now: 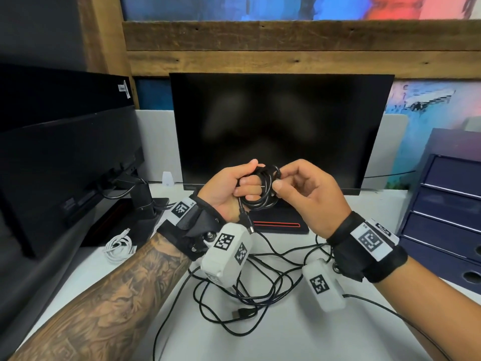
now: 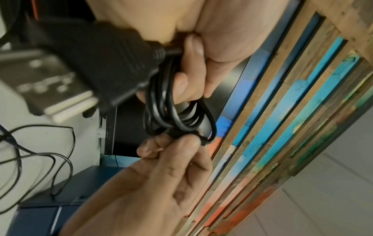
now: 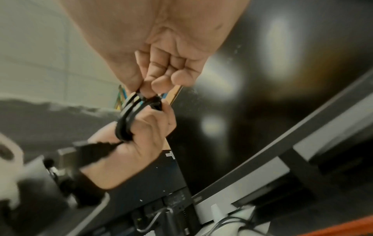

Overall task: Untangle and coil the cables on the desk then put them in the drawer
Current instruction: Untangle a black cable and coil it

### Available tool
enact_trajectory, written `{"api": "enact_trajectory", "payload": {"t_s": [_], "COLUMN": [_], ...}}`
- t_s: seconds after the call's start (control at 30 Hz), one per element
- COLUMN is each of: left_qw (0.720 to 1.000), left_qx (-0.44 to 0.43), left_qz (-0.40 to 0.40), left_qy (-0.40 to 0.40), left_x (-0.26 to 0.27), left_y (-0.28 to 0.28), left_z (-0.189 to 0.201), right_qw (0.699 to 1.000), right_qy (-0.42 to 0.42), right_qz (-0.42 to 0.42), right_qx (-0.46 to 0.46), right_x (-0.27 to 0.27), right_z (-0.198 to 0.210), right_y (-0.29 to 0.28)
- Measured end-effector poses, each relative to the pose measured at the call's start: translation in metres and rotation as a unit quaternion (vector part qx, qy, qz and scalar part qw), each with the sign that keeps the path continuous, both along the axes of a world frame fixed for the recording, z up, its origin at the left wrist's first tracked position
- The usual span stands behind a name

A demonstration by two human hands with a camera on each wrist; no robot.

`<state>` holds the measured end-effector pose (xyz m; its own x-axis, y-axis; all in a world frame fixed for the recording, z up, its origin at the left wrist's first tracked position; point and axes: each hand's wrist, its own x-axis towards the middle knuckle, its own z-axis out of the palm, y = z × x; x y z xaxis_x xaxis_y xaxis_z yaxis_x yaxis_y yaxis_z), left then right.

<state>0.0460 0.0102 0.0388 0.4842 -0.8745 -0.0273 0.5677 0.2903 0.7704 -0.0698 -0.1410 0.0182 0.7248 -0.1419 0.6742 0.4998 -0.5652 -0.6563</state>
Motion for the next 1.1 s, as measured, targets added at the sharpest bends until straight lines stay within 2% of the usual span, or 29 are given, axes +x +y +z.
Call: {"api": "enact_trajectory", "payload": {"t_s": [0.13,0.23,0.3,0.4,0.53,0.6,0.77,0.8,0.93,1.03,1.1], "left_qw": [0.999,0.998,0.996,0.983,0.973,0.97,0.974,0.972,0.942,0.931,0.927], "left_qx": [-0.042,-0.05,-0.037,-0.028,-0.038,-0.043,-0.074,-0.077,-0.041,-0.022,-0.025], "left_qz": [0.021,0.037,0.061,0.096,0.095,0.089,0.046,0.043,0.091,0.137,0.159], "left_qy": [0.014,-0.001,-0.06,-0.157,-0.205,-0.22,-0.208,-0.218,-0.321,-0.338,-0.339], "left_x": [-0.006,-0.009,-0.011,-0.016,-0.018,-0.021,-0.033,-0.034,-0.035,-0.033,-0.03], "left_y": [0.002,0.004,0.004,0.004,0.007,0.008,0.008,0.008,0.01,0.009,0.008], "left_z": [0.008,0.01,0.011,0.011,0.012,0.014,0.018,0.02,0.026,0.026,0.025], "right_qw": [1.0,0.994,0.982,0.966,0.915,0.907,0.911,0.92,0.977,0.989,0.99], "right_qy": [-0.026,0.018,0.067,0.111,0.189,0.208,0.188,0.177,0.112,0.087,0.099], "right_qz": [-0.006,0.066,0.1,0.106,0.195,0.232,0.269,0.258,0.126,0.086,0.085], "right_qx": [-0.015,0.084,0.145,0.207,0.298,0.283,0.249,0.236,0.131,0.08,0.051], "right_x": [0.006,0.004,-0.001,-0.003,0.002,0.003,0.003,0.002,-0.003,-0.005,-0.008], "right_z": [-0.008,-0.011,-0.007,-0.001,-0.005,-0.006,-0.001,0.001,-0.001,0.005,0.012], "right_y": [0.0,0.006,0.011,0.018,0.015,0.01,-0.001,-0.002,0.002,0.007,0.005]}}
